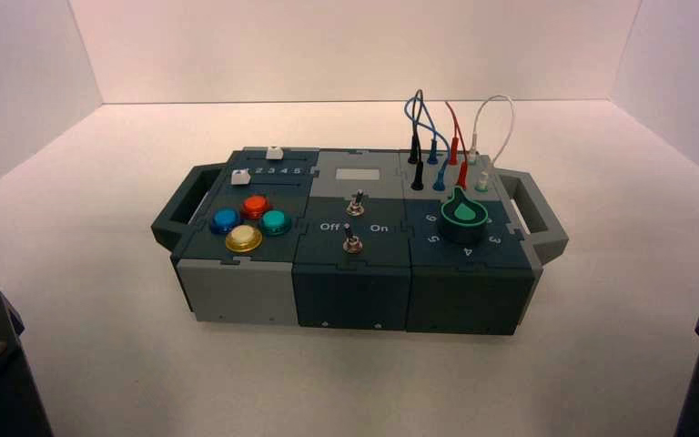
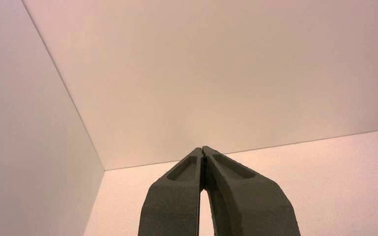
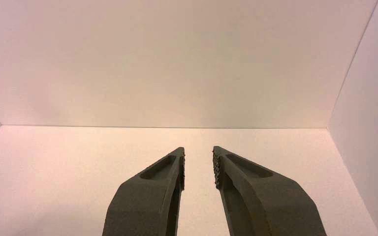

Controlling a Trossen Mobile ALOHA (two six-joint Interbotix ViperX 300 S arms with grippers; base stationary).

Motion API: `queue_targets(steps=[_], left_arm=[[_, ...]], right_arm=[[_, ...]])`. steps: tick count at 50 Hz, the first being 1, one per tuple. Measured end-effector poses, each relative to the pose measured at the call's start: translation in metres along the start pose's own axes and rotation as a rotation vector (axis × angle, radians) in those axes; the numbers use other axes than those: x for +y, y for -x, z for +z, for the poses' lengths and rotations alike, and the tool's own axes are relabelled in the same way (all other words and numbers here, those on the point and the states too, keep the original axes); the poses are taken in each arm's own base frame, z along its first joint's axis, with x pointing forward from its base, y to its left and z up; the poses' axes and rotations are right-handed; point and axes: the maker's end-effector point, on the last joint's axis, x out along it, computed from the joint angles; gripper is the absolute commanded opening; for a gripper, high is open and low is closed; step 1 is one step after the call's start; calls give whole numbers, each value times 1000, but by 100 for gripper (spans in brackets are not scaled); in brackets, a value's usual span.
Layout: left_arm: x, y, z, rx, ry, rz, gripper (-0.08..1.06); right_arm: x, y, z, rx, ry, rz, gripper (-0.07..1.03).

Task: Flip the top switch off with the right gripper.

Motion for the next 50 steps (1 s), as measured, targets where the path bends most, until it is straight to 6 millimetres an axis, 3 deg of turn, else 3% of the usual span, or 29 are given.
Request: queue_targets(steps=[28,42,50], left_arm=[[-6,-4,-10,45,-2,-29,-3],[-27,-3,-9,119,2,-155,-3],[-50,1,-2,200,20,-301,-3]], right_arm=[[0,-1,-2,7,0,-1,33],[-6,0,-7,74,-37,-52,33],[5,4,-1,139,-20,-60,33]])
